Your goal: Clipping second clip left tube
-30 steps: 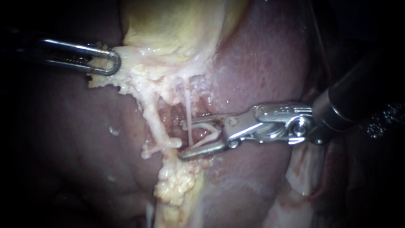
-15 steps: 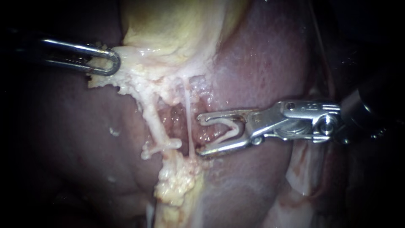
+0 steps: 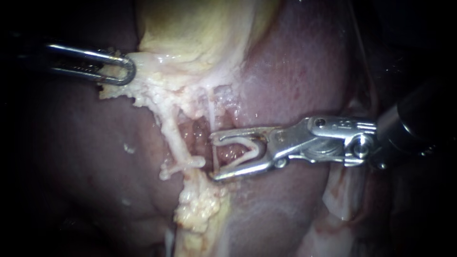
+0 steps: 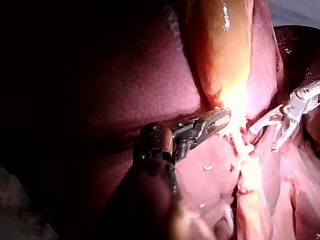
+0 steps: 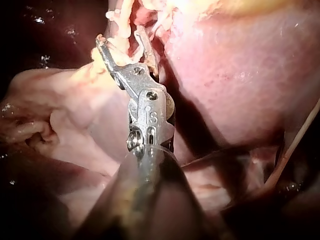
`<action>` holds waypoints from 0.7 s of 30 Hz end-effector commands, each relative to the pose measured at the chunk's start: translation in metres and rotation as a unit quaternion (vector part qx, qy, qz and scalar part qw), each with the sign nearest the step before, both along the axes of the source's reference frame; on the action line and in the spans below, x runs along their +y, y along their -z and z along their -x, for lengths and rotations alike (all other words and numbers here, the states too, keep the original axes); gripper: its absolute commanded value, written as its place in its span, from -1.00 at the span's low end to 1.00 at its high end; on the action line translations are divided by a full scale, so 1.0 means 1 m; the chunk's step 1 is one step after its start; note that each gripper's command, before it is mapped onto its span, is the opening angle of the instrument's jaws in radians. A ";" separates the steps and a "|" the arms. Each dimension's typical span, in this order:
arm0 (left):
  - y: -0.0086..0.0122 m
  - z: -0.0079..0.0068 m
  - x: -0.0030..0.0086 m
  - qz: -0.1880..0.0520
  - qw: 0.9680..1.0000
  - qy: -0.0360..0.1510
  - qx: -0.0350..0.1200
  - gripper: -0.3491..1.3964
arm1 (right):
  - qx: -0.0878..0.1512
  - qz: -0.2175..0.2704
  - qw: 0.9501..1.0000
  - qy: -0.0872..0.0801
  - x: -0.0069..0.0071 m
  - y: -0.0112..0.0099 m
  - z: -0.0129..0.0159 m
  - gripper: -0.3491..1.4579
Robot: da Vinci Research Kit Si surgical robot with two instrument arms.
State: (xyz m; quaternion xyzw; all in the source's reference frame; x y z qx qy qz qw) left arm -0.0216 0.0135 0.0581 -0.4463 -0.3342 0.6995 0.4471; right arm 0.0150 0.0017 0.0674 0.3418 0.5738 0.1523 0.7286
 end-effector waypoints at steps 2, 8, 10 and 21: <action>0.0000 0.0000 0.0000 0.000 1.000 0.000 0.000 -1.00 | -0.002 -0.003 1.000 0.000 -0.0003 -0.0009 -0.0003 -0.11; 0.0000 0.0000 0.0000 0.000 1.000 0.000 0.000 -1.00 | -0.006 -0.005 1.000 -0.002 -0.0006 -0.0025 -0.0011 -0.10; 0.0000 0.0000 0.0000 0.000 1.000 0.000 0.000 -1.00 | -0.007 -0.007 1.000 -0.003 -0.0004 -0.0027 -0.0012 -0.10; -0.0001 0.0001 -0.0001 0.000 1.000 0.001 0.000 -1.00 | -0.002 -0.009 1.000 0.008 -0.0001 -0.0040 -0.0023 -0.09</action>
